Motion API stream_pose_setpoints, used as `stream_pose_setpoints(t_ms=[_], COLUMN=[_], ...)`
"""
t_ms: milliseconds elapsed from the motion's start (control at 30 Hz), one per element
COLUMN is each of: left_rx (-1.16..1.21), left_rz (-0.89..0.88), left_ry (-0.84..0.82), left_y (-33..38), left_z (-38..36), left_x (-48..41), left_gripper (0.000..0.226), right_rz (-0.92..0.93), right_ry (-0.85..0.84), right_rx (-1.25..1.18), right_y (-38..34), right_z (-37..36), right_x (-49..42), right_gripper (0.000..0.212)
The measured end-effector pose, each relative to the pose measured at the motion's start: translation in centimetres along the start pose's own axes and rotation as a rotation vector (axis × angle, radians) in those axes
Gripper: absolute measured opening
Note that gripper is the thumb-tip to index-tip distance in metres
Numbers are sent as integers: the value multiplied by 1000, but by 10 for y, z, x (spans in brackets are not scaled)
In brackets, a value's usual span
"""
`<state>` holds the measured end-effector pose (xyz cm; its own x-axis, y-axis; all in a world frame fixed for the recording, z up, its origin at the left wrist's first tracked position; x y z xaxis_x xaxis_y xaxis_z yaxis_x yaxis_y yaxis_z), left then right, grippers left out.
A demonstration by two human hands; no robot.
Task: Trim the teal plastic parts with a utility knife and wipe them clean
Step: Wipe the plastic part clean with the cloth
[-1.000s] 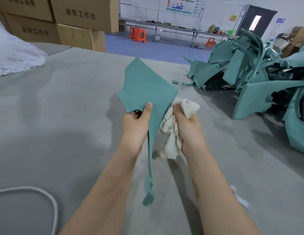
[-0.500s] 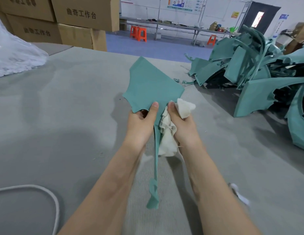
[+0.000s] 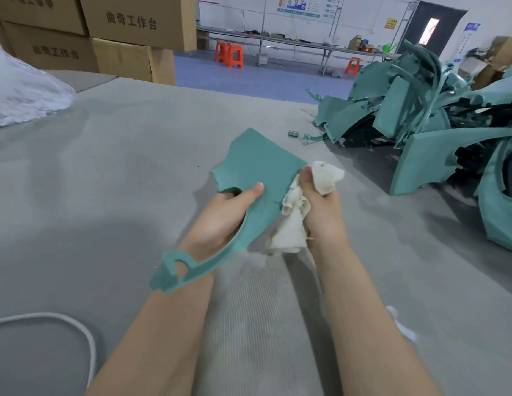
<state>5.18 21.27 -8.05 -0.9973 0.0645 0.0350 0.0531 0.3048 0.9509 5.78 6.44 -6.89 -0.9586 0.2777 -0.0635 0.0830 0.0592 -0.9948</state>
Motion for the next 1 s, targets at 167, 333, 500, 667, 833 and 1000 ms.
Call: stream_pose_setpoints(t_ms=[167, 333, 500, 667, 833, 1000], left_rx=[-2, -28, -40, -110, 39, 280], left_rz=[40, -70, -30, -78, -152, -81], left_ry=[-22, 142, 63, 31, 241, 157], left_y=[-5, 0, -5, 1, 12, 4], left_z=[-3, 14, 1, -7, 19, 9], left_x=[0, -2, -1, 5, 4, 1], left_gripper=[10, 11, 13, 11, 10, 24], right_rz=[13, -58, -58, -7, 129, 457], right_ry=[108, -123, -20, 209, 277, -174], right_rx=[77, 205, 163, 182, 86, 201], right_y=[-1, 14, 11, 1, -25, -51], right_z=[15, -21, -10, 25, 48, -43], right_x=[-5, 4, 1, -3, -3, 36], right_gripper=[30, 18, 31, 43, 26, 53])
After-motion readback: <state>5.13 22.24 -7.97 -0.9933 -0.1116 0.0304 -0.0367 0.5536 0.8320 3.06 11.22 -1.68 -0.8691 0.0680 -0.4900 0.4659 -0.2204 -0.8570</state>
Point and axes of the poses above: each hand's wrist, its own x-axis away from the middle knuckle, its own z-axis out of the back of the hand, y = z × x, the point moved 10 cm from there along -x, towards the middle knuckle, and after that the axes turned 1 degree about y, right-handed, at the moved point
